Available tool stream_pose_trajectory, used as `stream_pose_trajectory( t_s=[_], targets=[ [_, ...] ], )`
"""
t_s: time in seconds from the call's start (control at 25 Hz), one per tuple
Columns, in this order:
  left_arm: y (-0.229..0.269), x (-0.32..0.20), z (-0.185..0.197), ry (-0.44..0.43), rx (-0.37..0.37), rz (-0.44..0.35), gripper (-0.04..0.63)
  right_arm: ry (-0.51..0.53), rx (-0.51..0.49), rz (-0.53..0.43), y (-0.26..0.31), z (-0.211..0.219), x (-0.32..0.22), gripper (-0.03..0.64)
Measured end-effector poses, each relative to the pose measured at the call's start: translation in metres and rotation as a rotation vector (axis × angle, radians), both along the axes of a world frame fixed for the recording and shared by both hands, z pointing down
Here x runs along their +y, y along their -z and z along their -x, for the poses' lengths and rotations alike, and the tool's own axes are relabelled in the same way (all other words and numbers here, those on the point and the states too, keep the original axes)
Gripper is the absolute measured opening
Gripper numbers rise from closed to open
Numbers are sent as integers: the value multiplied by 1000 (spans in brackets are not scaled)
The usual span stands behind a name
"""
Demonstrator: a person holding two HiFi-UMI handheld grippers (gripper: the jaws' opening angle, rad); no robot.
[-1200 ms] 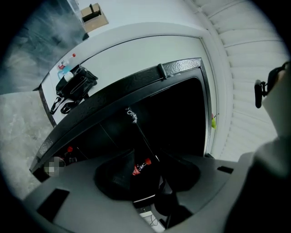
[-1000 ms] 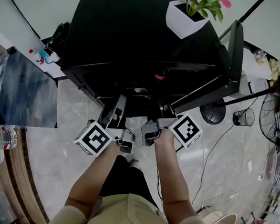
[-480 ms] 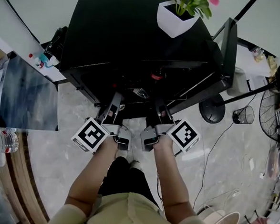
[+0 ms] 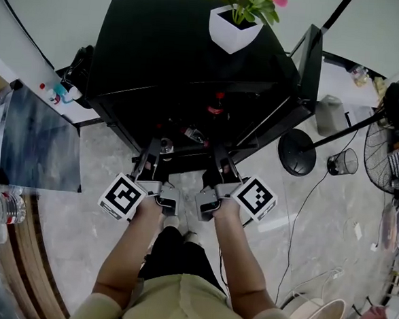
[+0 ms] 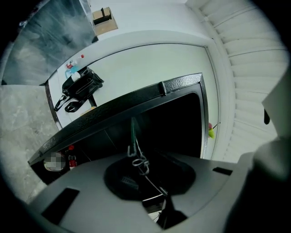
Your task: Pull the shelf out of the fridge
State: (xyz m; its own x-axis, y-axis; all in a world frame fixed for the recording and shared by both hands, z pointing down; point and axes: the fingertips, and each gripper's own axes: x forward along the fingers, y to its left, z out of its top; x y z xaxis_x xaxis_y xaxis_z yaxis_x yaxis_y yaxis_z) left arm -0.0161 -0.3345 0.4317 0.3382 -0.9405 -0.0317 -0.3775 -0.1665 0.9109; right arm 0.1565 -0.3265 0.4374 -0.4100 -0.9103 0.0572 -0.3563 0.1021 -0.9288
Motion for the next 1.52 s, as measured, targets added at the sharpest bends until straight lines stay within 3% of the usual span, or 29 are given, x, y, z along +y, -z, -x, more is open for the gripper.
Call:
stream_pose_trajectory(
  t_s=[0.2,0.6,0.76,0.96,1.08,1.52],
  targets=[
    [4,16,-5,-31,13,-21,71,2,10,10,1,-4,17,71],
    [7,68,-12,-45,121,-8,55,30,-7,-17,10,-9,68,74],
    [10,93,-16,-46,125,-5,54,54,8,-37,15,-12,92,75],
    [32,120,-21,-58,107,-59,54,71,20,-73,26,-15,122,82],
    [38,134,-23,-58,134,-53,52,60,38,-76,34,-21,136,81],
    [70,182,-16,-70,114,-72,52,94,5,-88,64,-11,184,78]
  ],
)
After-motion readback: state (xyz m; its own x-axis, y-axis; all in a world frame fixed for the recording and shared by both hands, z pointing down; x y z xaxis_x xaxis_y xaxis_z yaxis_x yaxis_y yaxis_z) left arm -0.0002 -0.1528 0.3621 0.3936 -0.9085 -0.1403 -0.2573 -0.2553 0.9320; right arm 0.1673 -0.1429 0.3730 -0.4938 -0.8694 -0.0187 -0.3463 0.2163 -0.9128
